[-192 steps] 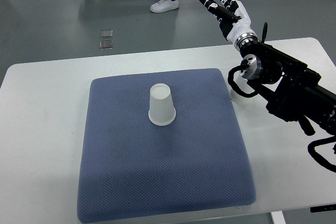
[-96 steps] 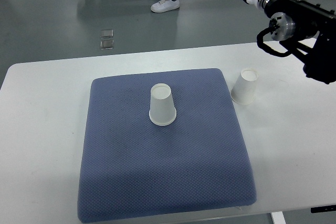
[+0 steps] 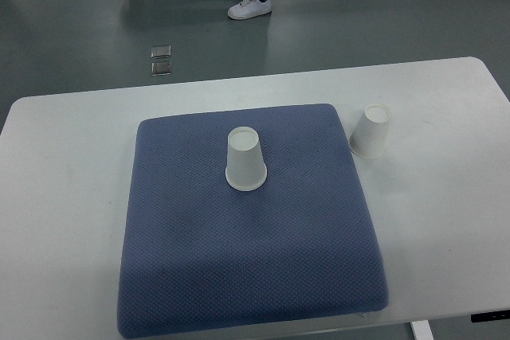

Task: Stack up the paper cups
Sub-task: 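Lower the right hand over the white cup beside the pad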

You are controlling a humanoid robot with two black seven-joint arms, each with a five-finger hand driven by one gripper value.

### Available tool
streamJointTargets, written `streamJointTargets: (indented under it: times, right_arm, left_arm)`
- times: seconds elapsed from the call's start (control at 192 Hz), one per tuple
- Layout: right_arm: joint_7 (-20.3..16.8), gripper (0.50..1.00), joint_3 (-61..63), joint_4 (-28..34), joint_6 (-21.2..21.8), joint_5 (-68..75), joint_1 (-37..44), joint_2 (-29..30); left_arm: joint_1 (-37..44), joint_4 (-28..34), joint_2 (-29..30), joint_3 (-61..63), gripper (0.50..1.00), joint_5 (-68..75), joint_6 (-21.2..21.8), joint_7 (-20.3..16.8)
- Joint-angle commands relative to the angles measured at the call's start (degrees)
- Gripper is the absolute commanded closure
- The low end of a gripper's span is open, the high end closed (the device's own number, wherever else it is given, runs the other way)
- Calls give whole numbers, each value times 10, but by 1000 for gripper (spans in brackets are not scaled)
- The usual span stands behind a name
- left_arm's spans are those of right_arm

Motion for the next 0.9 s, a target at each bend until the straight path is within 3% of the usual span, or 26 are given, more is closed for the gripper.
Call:
streamJointTargets:
  times: [0.0,0.448,0.897]
  right_arm:
    - [6,605,-1,1,13,-94,-6,0]
    - [50,605,-2,7,1,-391,-84,28]
    - [64,605,-58,-11,-107,-534,-140,43]
  left_arm:
    - [0,0,0,1,500,0,0,0]
    - [0,0,0,0,500,0,0,0]
    - [0,0,0,1,500,0,0,0]
